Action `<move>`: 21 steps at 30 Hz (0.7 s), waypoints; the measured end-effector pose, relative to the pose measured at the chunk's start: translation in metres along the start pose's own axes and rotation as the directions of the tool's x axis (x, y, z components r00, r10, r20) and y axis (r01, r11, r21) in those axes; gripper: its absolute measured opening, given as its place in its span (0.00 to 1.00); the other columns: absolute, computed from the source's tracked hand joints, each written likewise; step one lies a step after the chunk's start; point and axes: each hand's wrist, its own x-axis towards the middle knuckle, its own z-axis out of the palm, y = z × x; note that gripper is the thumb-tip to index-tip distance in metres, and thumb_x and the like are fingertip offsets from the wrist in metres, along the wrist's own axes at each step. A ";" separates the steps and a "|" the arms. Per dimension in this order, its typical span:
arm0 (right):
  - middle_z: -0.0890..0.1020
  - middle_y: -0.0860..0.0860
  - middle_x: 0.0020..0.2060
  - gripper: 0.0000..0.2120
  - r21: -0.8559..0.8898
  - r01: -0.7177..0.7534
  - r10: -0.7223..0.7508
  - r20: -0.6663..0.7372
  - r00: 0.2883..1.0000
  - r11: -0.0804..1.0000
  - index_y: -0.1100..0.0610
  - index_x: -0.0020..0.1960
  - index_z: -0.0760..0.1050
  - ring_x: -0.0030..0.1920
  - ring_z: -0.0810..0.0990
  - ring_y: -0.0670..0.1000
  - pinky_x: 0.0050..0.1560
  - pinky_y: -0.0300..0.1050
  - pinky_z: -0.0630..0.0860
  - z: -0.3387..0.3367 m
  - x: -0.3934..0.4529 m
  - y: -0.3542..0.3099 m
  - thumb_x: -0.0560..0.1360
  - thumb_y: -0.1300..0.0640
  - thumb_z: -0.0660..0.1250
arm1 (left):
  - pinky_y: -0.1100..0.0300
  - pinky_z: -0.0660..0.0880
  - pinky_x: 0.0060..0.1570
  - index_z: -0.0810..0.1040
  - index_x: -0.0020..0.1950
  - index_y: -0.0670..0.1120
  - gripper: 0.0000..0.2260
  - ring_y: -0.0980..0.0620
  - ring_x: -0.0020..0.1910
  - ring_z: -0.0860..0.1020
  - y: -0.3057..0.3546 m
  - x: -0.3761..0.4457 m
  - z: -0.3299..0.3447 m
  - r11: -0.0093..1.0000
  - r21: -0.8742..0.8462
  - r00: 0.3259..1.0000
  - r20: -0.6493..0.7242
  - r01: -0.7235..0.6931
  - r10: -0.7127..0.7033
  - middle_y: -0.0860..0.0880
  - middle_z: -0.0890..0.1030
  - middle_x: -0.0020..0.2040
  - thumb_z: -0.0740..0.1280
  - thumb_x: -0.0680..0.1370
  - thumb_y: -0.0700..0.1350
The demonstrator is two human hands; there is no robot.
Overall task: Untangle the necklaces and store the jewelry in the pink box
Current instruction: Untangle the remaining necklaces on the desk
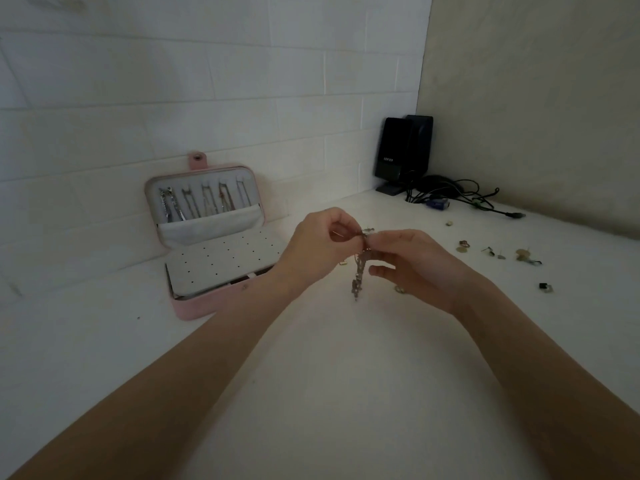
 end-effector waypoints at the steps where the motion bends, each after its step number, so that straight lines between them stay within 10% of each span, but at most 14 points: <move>1: 0.80 0.51 0.39 0.06 -0.007 0.014 -0.014 0.000 1.000 1.000 0.63 0.45 0.78 0.41 0.79 0.45 0.44 0.39 0.74 -0.001 0.000 0.001 0.76 0.62 0.63 | 0.67 0.72 0.35 0.75 0.39 0.49 0.09 0.56 0.34 0.78 0.000 0.000 0.001 0.998 0.054 0.999 -0.020 -0.034 0.035 0.51 0.80 0.37 0.70 0.72 0.37; 5: 0.79 0.51 0.35 0.05 -0.058 0.062 -0.065 -0.050 0.997 0.996 0.62 0.41 0.77 0.38 0.77 0.45 0.41 0.37 0.73 0.000 0.002 0.002 0.75 0.65 0.63 | 0.58 0.79 0.42 0.74 0.40 0.48 0.10 0.47 0.38 0.81 -0.006 -0.003 0.005 0.993 0.104 0.999 -0.013 -0.049 0.051 0.49 0.79 0.40 0.69 0.71 0.33; 16: 0.78 0.50 0.31 0.05 -0.051 0.121 -0.128 -0.202 0.971 0.991 0.63 0.42 0.78 0.30 0.70 0.45 0.33 0.35 0.68 0.000 0.005 0.004 0.74 0.67 0.64 | 0.55 0.79 0.49 0.78 0.47 0.43 0.04 0.51 0.43 0.81 0.000 -0.001 -0.008 0.731 -0.581 0.933 0.250 0.359 -0.260 0.47 0.82 0.41 0.64 0.77 0.37; 21: 0.78 0.53 0.32 0.06 -0.150 0.097 -0.136 -0.278 0.951 0.984 0.63 0.41 0.76 0.30 0.72 0.45 0.32 0.36 0.69 0.005 0.007 0.006 0.76 0.67 0.63 | 0.61 0.76 0.31 0.74 0.45 0.43 0.04 0.51 0.36 0.77 0.004 -0.003 -0.002 0.774 -0.517 0.929 0.259 0.366 -0.266 0.47 0.78 0.37 0.62 0.78 0.36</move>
